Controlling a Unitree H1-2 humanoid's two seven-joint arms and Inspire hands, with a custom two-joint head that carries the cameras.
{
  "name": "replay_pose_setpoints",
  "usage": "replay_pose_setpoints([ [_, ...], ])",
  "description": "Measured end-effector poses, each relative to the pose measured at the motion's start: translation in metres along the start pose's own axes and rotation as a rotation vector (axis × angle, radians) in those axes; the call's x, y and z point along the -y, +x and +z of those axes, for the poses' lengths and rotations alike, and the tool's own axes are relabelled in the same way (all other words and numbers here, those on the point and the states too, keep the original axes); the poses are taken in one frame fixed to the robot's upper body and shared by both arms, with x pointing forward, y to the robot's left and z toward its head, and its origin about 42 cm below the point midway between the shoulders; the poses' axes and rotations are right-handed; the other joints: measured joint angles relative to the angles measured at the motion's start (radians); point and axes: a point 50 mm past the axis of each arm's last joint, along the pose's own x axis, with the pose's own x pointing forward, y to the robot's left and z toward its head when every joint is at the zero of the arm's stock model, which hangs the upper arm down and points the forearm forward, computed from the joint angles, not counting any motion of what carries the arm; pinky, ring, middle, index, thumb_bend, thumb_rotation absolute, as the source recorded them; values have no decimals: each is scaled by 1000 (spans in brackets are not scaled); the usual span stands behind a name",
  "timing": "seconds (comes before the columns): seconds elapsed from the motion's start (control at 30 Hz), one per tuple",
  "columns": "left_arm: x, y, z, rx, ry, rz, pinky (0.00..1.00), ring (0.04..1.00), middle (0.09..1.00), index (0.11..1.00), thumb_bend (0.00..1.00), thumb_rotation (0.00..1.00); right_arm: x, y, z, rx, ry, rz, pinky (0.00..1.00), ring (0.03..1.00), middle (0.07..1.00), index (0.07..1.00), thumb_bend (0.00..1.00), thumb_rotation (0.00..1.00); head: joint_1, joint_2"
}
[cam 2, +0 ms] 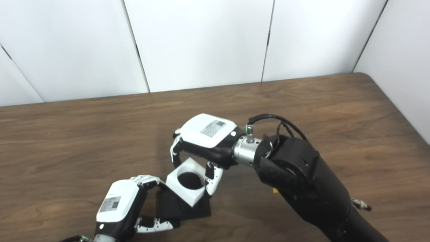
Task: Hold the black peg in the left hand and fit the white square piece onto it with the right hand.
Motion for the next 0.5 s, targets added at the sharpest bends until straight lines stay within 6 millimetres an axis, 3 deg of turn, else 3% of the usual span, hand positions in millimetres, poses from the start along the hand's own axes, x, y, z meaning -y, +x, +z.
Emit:
replay_pose_setpoints([
  [0.5,0,1,4,-5,-1,-4,756,774,714,486,521,47,-5,6,1,-2,12,15,911,891,755,484,523,134,11,5],
])
